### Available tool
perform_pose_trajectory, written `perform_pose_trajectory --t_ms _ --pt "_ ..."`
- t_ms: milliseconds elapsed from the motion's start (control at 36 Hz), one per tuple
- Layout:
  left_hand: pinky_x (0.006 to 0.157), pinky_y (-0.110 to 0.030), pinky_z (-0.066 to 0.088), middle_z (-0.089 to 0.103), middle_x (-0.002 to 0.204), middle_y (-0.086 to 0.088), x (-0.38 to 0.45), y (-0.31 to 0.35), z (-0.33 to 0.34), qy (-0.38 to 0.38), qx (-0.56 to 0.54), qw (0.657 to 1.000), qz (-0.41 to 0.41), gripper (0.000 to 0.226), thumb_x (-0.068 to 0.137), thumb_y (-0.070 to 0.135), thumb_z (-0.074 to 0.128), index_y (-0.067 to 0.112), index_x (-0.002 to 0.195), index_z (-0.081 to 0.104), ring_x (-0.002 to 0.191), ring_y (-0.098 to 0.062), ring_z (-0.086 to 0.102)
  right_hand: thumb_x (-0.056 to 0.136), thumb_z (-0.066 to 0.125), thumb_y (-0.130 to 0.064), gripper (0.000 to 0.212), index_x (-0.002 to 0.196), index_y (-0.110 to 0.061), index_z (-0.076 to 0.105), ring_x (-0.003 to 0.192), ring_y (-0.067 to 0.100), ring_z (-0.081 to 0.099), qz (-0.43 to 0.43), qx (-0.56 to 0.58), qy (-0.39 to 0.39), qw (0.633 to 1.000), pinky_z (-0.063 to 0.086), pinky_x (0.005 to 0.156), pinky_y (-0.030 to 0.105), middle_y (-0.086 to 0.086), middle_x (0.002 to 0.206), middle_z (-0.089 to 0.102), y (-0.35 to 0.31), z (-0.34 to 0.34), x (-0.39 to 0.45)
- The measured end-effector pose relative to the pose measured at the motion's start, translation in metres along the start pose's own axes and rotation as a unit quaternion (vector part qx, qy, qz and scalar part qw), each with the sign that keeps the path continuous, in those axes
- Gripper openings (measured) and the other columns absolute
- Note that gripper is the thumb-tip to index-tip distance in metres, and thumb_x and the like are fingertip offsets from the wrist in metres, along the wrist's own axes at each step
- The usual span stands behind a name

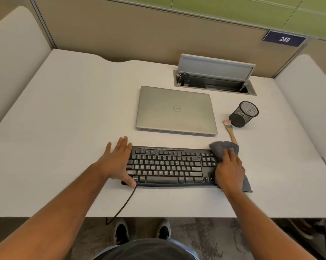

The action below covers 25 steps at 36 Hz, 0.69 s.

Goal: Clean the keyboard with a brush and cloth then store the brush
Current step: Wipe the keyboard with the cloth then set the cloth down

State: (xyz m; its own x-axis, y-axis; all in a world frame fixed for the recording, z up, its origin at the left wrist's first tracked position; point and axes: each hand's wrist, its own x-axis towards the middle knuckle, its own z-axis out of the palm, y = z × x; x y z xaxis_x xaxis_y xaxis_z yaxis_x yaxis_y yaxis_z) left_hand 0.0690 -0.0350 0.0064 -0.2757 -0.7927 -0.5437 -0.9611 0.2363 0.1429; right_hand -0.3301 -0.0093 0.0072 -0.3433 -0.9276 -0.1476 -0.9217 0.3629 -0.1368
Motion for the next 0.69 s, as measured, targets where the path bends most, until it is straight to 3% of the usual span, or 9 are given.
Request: perform_pose_trajectory --t_ms 167,250,361,444,556,694 --pt "0.12 -0.057 -0.016 -0.038 0.161 -0.013 0.013 0.043 0.0 0.015 0.046 0.996 0.072 0.159 0.058 0.091 0.069 0.013 0.155 -0.031 0.148 -0.031 -0.034 0.1 0.043 -0.021 0.058 0.157 -0.019 0.032 0.15 0.041 0.028 -0.02 0.018 -0.018 0.999 0.033 0.116 0.063 0.014 0.17 0.022 -0.047 0.009 -0.019" --pt "0.122 -0.057 -0.014 -0.037 0.161 -0.015 0.019 0.056 0.001 0.018 0.061 0.995 0.077 0.158 0.059 0.09 0.069 0.013 0.155 -0.03 0.148 -0.033 -0.034 0.1 0.045 -0.025 0.06 0.158 -0.022 0.031 0.148 0.04 0.032 -0.083 0.019 -0.031 0.996 0.038 0.115 0.058 0.012 0.17 0.023 -0.078 0.013 -0.043" --pt "0.123 -0.058 -0.013 -0.033 0.163 -0.012 0.023 0.063 -0.002 0.027 0.096 0.99 0.098 0.158 0.059 0.089 0.069 0.009 0.156 -0.027 0.15 -0.028 -0.032 0.105 0.041 -0.036 0.064 0.164 -0.027 0.019 0.154 0.032 0.019 -0.181 -0.004 -0.068 0.981 0.027 0.122 0.052 0.004 0.174 0.009 -0.105 0.021 -0.071" --pt "0.123 -0.058 -0.013 -0.033 0.163 -0.012 0.024 0.069 -0.003 0.025 0.104 0.987 0.122 0.157 0.061 0.088 0.07 0.01 0.155 -0.028 0.15 -0.027 -0.032 0.105 0.038 -0.038 0.065 0.165 -0.027 0.018 0.155 0.03 0.019 -0.207 -0.015 -0.073 0.975 0.026 0.123 0.051 0.002 0.174 0.008 -0.1 0.02 -0.069" --pt "0.124 -0.057 -0.01 -0.034 0.163 -0.011 0.026 0.081 -0.003 0.025 0.093 0.986 0.139 0.155 0.062 0.083 0.075 0.013 0.157 -0.027 0.151 -0.028 -0.03 0.105 0.037 -0.039 0.063 0.164 -0.029 0.018 0.154 0.027 0.023 -0.17 -0.025 -0.063 0.983 0.026 0.123 0.051 0.001 0.174 0.011 -0.072 0.015 -0.052" --pt "0.125 -0.056 -0.006 -0.033 0.164 -0.011 0.026 0.083 -0.002 0.022 0.073 0.988 0.137 0.153 0.064 0.079 0.077 0.016 0.157 -0.027 0.15 -0.026 -0.031 0.104 0.04 -0.03 0.06 0.162 -0.021 0.027 0.15 0.034 0.03 -0.042 -0.014 -0.025 0.999 0.032 0.119 0.055 0.009 0.171 0.02 -0.031 0.003 -0.032"
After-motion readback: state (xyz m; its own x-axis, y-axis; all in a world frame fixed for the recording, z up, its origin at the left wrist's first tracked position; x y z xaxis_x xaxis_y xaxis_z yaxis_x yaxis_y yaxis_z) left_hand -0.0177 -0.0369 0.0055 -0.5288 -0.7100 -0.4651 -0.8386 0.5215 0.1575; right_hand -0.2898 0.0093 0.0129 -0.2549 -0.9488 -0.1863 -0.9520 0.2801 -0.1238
